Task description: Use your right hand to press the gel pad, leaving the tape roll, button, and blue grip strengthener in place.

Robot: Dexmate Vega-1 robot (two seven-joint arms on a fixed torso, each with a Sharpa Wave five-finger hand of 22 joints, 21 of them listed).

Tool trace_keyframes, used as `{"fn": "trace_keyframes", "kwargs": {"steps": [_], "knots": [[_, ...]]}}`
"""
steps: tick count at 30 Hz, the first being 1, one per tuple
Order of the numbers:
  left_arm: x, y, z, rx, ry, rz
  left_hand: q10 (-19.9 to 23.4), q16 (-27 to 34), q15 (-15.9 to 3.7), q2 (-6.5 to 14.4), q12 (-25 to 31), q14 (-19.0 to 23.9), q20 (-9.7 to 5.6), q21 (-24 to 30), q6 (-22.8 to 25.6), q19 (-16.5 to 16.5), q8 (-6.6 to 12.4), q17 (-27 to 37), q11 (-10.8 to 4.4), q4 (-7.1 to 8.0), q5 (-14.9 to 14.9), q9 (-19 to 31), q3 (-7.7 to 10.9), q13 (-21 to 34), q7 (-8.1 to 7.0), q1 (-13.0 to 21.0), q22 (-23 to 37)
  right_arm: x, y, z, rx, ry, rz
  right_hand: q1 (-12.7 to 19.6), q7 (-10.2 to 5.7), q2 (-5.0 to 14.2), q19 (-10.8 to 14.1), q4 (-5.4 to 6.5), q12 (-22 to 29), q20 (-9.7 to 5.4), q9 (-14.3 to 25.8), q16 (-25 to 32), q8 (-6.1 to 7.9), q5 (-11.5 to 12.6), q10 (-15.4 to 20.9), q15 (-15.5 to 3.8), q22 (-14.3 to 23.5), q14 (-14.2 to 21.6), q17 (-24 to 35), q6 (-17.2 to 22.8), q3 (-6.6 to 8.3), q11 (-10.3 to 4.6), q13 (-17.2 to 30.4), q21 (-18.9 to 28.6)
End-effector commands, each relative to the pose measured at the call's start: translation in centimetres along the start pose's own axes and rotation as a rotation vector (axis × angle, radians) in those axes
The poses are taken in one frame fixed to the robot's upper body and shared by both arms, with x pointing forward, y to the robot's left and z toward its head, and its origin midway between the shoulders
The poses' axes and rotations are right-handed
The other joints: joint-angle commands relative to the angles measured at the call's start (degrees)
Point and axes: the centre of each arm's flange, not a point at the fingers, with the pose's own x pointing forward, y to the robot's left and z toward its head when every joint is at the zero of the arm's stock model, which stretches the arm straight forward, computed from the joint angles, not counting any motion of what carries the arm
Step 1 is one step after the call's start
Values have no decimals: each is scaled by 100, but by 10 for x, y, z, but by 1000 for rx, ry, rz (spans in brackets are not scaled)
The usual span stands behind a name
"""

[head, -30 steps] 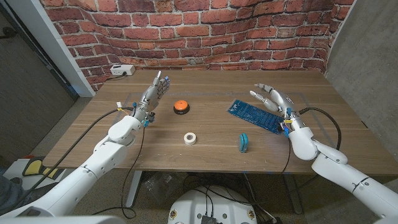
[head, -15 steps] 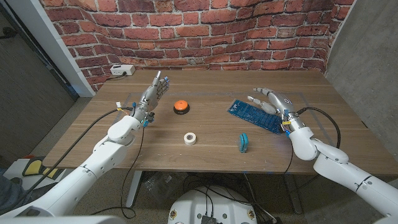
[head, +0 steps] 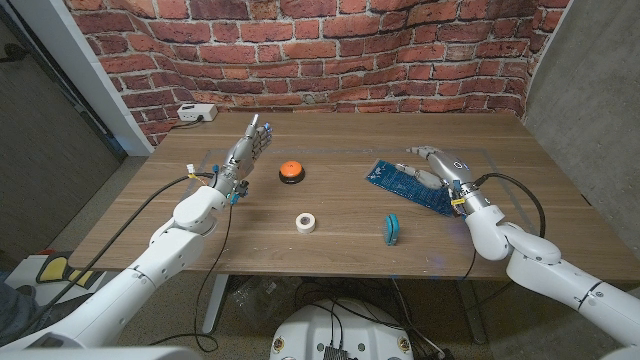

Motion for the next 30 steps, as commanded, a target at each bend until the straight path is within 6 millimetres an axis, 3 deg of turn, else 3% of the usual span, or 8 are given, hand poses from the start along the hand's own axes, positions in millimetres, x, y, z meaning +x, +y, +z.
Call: {"fn": "trace_keyframes", "kwargs": {"steps": [1,5,10,25,27,29,30], "knots": [[-3,-3,1,3,3,0,54,18,5,51,-21,59,30,-26,70,-4,4,20,-6,-10,-28,35,-42,31,-7,3,5,-3,5,0,-64,5,72,-18,-6,36,-35,34,-6,-79,7,-10,-9,31,-7,26,19,-5,14,18,2,-5,15,-20],[-5,-2,1,5,2,3,52,15,8,53,-23,52,25,-28,66,-2,2,20,-12,-9,-30,34,-46,31,-5,4,5,-2,7,-1,-67,8,118,-31,38,66,-38,47,-43,-81,9,-18,-3,30,-88,21,20,-24,16,64,6,33,17,-36],[-8,-2,1,4,3,8,56,17,1,57,-22,56,25,-33,67,-1,2,20,-2,-9,-33,35,-51,31,-4,6,6,-1,8,-1,-70,1,157,-39,-22,97,-34,57,-57,-79,15,-20,47,27,-116,16,21,-31,15,223,12,33,19,-52],[-5,-2,0,1,2,-11,54,17,11,69,-26,61,24,-47,62,3,-2,20,9,-7,-42,35,-70,31,11,11,6,0,17,4,-94,17,220,-62,0,123,-53,69,-76,-47,18,-17,-69,14,-146,14,24,-23,15,-6,10,-2,22,-92],[-5,-2,-1,1,3,-13,49,17,20,70,-29,61,27,-48,63,3,-2,20,13,-7,-43,35,-72,31,10,12,6,1,18,5,-99,22,230,-66,-57,127,-46,69,-81,-45,19,-17,-107,11,-156,13,25,-21,14,-92,9,-17,22,-98],[-5,-2,-1,1,5,-15,49,16,23,72,-29,61,32,-51,60,3,-4,20,15,-7,-44,35,-75,31,13,12,6,2,20,5,-107,25,239,-71,-97,137,-34,70,-83,-41,18,-14,-141,6,-153,19,27,-7,12,-177,9,-195,21,-109],[-5,-2,-1,1,5,-14,51,16,24,72,-28,61,33,-52,65,2,-1,20,25,-7,-45,35,-76,31,16,13,6,2,21,5,-111,28,245,-71,-123,140,-18,69,-86,-28,18,-9,-156,4,-160,24,27,8,12,-218,11,-214,20,-107]]}}
